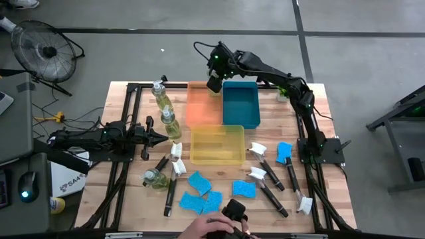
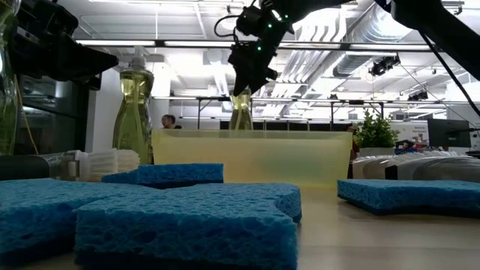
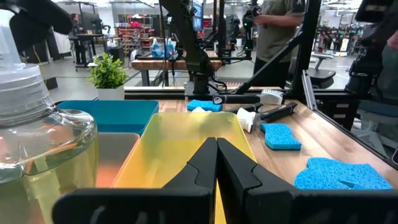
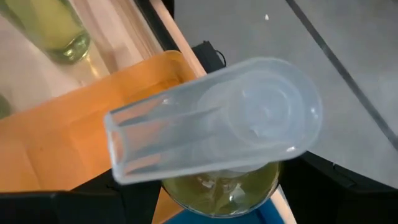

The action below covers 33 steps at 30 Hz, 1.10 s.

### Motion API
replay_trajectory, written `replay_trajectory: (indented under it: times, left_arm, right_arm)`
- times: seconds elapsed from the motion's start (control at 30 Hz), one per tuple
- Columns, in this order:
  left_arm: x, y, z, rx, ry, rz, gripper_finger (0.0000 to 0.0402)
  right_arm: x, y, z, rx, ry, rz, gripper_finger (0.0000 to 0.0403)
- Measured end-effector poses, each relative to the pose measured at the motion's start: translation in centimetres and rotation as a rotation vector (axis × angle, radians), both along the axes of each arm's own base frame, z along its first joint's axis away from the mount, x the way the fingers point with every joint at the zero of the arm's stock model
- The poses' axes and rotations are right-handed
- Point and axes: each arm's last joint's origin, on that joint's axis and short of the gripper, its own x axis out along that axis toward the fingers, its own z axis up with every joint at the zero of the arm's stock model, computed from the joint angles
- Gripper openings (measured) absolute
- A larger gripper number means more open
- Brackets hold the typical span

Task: Pick & Place Kitchen Sink Supplies
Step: Put the dish soap into the orange bin, then put the dish brush into the blue bin

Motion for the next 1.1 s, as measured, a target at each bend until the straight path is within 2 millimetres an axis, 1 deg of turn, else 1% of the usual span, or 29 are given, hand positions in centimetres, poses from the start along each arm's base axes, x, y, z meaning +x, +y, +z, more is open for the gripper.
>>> replay_trajectory:
  times: [0.13, 0.27, 0.4, 0.53, 0.73, 0.9, 1.1]
  left_arm:
    - [0.0, 0.0, 0.0, 0.0, 0.0, 0.0, 0.0001]
    - [0.0, 0.0, 0.0, 0.0, 0.0, 0.0, 0.0001]
    - [0.0, 0.0, 0.0, 0.0, 0.0, 0.0, 0.0001]
    - [0.0, 0.0, 0.0, 0.0, 0.0, 0.0, 0.0001]
    - [0.0, 0.0, 0.0, 0.0, 0.0, 0.0, 0.0001]
    - [0.0, 0.0, 0.0, 0.0, 0.0, 0.0, 0.0001]
    - [0.0, 0.0, 0.0, 0.0, 0.0, 0.0, 0.0001]
  right_arm:
    - [-0.2, -0.3, -0.9, 0.065, -0.021, -0.093, 0.0271]
    - [-0.3, -0.4, -1.7, 0.082, -0.016, -0.163, 0.0271]
    - [-0.3, -0.5, -2.4, 0.082, -0.006, -0.17, 0.0271]
    - [-0.3, -0.4, -2.6, 0.076, -0.001, -0.16, 0.0275]
    - [-0.3, -0.5, -2.6, 0.05, 0.016, -0.147, 0.0308]
    - [-0.4, -0.5, -2.4, 0.038, 0.017, -0.141, 0.0348]
    - [-0.4, -0.2, -1.5, 0.062, -0.001, -0.122, 0.0394]
